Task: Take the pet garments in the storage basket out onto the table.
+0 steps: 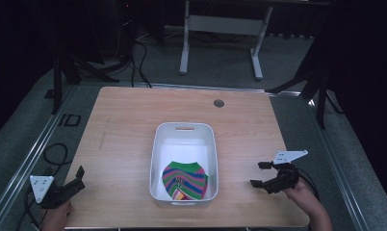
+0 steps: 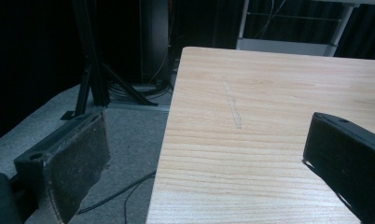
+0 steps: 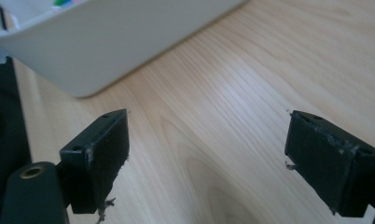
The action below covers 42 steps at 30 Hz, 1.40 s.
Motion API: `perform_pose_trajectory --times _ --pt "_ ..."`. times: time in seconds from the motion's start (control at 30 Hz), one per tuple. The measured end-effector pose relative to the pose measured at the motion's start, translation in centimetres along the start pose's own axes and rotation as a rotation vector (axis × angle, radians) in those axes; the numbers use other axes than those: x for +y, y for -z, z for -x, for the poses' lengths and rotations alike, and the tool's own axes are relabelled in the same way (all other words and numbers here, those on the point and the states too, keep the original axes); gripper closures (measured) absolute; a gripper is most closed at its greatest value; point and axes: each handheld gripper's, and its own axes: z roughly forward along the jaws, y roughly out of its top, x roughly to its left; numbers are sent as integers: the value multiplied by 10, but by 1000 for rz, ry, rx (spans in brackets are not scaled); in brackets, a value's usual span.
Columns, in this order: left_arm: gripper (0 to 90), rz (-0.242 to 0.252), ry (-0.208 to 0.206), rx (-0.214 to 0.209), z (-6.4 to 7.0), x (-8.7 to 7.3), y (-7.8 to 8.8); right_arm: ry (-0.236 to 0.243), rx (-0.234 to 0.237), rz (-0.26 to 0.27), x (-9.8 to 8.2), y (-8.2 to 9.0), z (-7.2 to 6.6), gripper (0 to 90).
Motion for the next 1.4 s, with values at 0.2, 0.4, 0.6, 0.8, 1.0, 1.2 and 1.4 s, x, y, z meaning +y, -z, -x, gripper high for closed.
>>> perform_pose_trajectory --times 0.2,0.4,0.6,0.8,1.0,1.2,1.4 --pt "9 0 2 0 0 0 0 88 45 -30 34 -2 -16 137" --pt "9 -1 3 -1 0 0 0 141 72 -37 63 -7 -27 134" --pt "9 -2 2 -2 -1 0 0 207 101 -42 87 -20 -38 134" --pt "9 -1 -1 -2 0 0 0 227 152 -62 102 -35 -47 133" --pt "9 -1 2 -4 0 0 0 270 187 -112 115 -62 -63 121" --pt "9 -2 2 -6 -1 0 0 290 230 -157 127 -87 -76 121" --pt "9 -3 4 -9 -1 0 0 323 255 -219 138 -115 -90 121"
